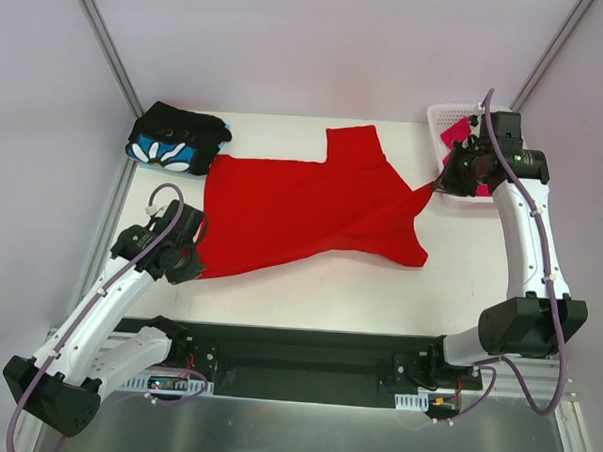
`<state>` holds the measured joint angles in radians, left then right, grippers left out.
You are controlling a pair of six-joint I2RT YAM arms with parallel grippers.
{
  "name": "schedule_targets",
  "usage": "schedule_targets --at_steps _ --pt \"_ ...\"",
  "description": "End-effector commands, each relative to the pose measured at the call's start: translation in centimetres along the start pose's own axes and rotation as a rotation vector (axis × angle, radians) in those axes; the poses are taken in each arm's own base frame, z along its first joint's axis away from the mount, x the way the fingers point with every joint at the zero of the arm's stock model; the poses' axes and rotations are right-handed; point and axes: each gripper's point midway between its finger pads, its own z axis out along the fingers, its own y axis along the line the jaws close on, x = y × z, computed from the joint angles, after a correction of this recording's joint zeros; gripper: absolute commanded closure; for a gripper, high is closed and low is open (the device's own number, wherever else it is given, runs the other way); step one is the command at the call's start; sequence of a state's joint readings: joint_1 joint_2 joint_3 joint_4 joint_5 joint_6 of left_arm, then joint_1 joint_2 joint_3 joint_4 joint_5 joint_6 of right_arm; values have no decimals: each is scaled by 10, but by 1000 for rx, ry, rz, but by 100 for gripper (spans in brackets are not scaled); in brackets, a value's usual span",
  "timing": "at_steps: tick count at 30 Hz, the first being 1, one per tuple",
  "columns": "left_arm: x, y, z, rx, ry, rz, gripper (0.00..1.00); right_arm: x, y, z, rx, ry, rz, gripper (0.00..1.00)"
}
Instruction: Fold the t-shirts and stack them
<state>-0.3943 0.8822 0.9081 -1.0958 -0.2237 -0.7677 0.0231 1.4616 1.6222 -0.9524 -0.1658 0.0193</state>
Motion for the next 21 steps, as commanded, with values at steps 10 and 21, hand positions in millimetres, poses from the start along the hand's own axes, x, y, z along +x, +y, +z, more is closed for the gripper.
schedule_targets --at_steps 10,21 --pt "-2 6 11 -79 19 48 100 -9 4 -14 -10 -25 -15 99" --pt "-56 -37 19 7 -116 102 100 13 34 -57 -135 -45 -57 99"
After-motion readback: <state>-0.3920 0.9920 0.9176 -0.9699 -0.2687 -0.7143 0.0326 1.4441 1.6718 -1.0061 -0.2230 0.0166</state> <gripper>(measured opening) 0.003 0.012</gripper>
